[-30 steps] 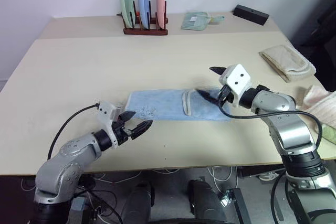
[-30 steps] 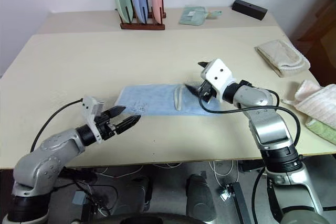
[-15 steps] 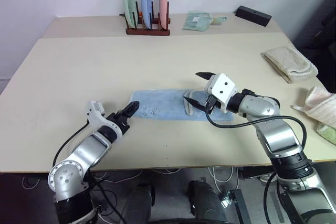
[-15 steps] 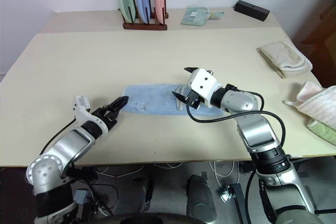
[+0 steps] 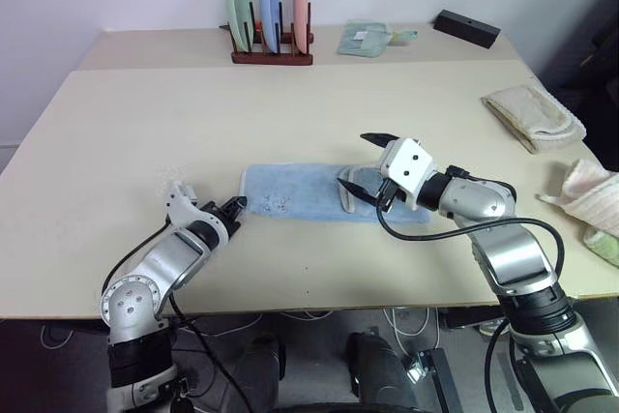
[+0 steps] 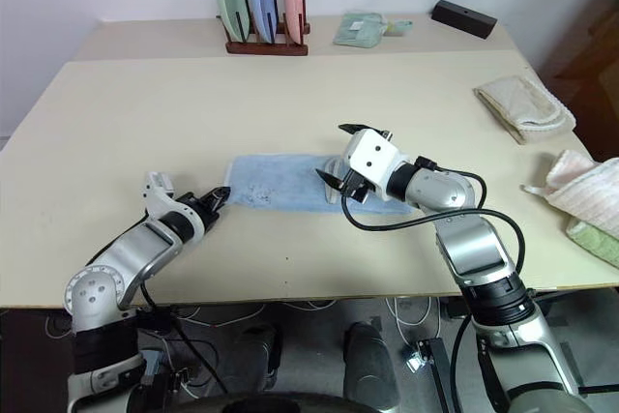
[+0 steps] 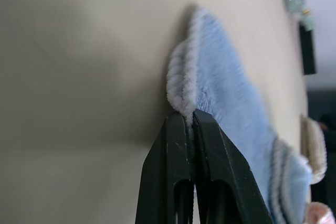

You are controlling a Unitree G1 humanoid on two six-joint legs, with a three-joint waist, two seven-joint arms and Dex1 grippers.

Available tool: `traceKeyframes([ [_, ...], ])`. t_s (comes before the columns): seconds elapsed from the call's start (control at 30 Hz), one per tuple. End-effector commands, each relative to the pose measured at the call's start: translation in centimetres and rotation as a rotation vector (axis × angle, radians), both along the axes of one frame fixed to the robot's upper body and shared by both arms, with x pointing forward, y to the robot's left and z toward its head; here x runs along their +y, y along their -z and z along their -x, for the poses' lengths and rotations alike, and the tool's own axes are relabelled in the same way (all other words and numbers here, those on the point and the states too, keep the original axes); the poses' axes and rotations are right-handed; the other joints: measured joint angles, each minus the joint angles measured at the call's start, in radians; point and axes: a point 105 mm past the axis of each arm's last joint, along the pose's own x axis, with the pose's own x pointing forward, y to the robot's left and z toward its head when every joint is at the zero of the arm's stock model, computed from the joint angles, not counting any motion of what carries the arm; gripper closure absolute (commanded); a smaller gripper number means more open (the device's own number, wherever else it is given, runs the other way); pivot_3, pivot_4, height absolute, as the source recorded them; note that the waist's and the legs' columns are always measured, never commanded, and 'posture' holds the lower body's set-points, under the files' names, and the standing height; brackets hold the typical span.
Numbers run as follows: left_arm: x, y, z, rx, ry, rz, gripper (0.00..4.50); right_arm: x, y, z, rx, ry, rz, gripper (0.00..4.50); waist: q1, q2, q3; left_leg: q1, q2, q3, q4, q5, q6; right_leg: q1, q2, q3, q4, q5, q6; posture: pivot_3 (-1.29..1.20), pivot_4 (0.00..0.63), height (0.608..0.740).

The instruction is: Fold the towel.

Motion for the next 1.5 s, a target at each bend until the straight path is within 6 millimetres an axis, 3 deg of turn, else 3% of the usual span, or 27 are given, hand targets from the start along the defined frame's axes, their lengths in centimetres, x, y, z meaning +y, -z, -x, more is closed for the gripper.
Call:
traceKeyframes([
  [0.03,5.0,-5.1,-0.8,-0.225,-0.166,-0.015,4.49,0.6,-1.4,0.6,-0.062,-0.024,-0.012,0.12,-0.003,0.0,0.0,0.0,0.0,0.0,0.0,0.0,0.0,0.0,0.0,0.0,0.0,0.0,-0.001,0.0,0.15,0.74],
  [0.2,10.0,-8.6,-0.1,-0.381,-0.22,-0.145,4.49,0.5,-1.3,0.6,-0.06,-0.023,-0.007,0.12,-0.007,0.0,0.0,0.001,0.001,0.001,-0.003,0.0,0.0,-0.002,0.001,0.001,0.0,0.0,-0.001,0.0,0.15,0.74],
  [0.3,10.6,-10.6,0.0,-0.464,-0.175,-0.236,4.49,0.4,-1.1,0.4,-0.056,-0.025,0.001,0.12,0.001,-0.001,0.001,0.0,0.001,0.001,-0.002,0.0,0.0,-0.001,0.001,0.0,-0.001,0.0,-0.001,0.0,0.15,0.74],
  [0.43,7.4,-11.9,0.0,-0.552,0.042,-0.402,4.49,0.2,-0.6,0.3,-0.05,-0.023,0.011,0.12,0.001,-0.003,0.001,-0.001,0.0,0.0,-0.001,0.0,0.0,-0.001,0.001,0.0,-0.001,-0.001,-0.001,0.0,0.15,0.74],
  [0.53,2.4,-11.8,0.2,-0.608,0.287,-0.503,4.49,0.1,-0.3,0.3,-0.045,-0.019,0.013,0.12,0.001,-0.002,0.001,-0.001,0.0,0.0,-0.001,0.0,0.0,-0.001,0.001,0.0,-0.001,-0.001,-0.002,0.0,0.15,0.74],
  [0.63,-3.0,-9.7,1.1,-0.624,0.564,-0.646,4.49,0.1,-0.1,0.3,-0.045,-0.015,0.015,0.12,-0.004,-0.002,0.001,-0.001,0.0,0.0,-0.001,0.0,0.0,-0.001,0.001,0.0,-0.001,0.0,-0.001,0.0,0.15,0.74],
  [0.7,-4.9,-7.4,1.4,-0.609,0.684,-0.761,4.49,-0.1,-0.1,0.2,-0.047,-0.006,0.013,0.12,-0.01,-0.002,0.001,-0.001,0.0,0.001,-0.002,0.0,0.0,-0.001,0.001,0.001,-0.001,0.0,0.0,0.0,0.15,0.74],
  [0.87,-7.5,-4.9,0.8,-0.579,0.778,-0.812,4.49,-0.4,0.1,0.3,-0.05,0.01,0.018,0.12,-0.009,-0.002,0.002,0.0,0.002,0.001,-0.004,0.0,0.0,-0.002,0.002,0.001,0.0,0.0,0.0,0.0,0.15,0.74],
  [1.2,-8.9,-3.3,-0.1,-0.547,0.776,-0.821,4.49,-1.0,0.5,0.8,-0.046,0.045,0.013,0.12,-0.005,-0.002,0.002,-0.001,0.001,0.001,-0.003,0.0,0.0,-0.002,0.001,0.001,-0.001,0.001,0.002,0.0,0.15,0.74],
  [1.3,-9.0,-4.0,0.2,-0.571,0.771,-0.761,3.58,-0.8,0.6,0.7,-0.046,0.043,0.011,0.12,-0.005,-0.002,0.002,-0.001,0.001,0.001,-0.003,0.0,0.0,-0.002,0.001,0.001,-0.001,0.001,0.002,0.0,0.15,0.74],
  [1.47,-6.1,-6.9,1.6,-0.631,0.727,-0.644,1.16,-1.0,0.0,0.5,-0.05,0.047,0.004,0.12,-0.011,-0.002,0.002,-0.001,0.002,0.001,-0.003,0.0,0.0,-0.003,0.002,0.001,0.0,0.001,0.002,0.0,0.15,0.74],
  [1.5,-5.1,-7.2,1.6,-0.629,0.709,-0.641,1.16,-1.1,-0.2,0.5,-0.045,0.046,-0.009,0.12,-0.012,-0.002,0.002,-0.001,0.002,0.001,-0.003,0.0,0.0,-0.003,0.002,0.001,0.0,0.001,0.002,0.0,0.15,0.74],
])
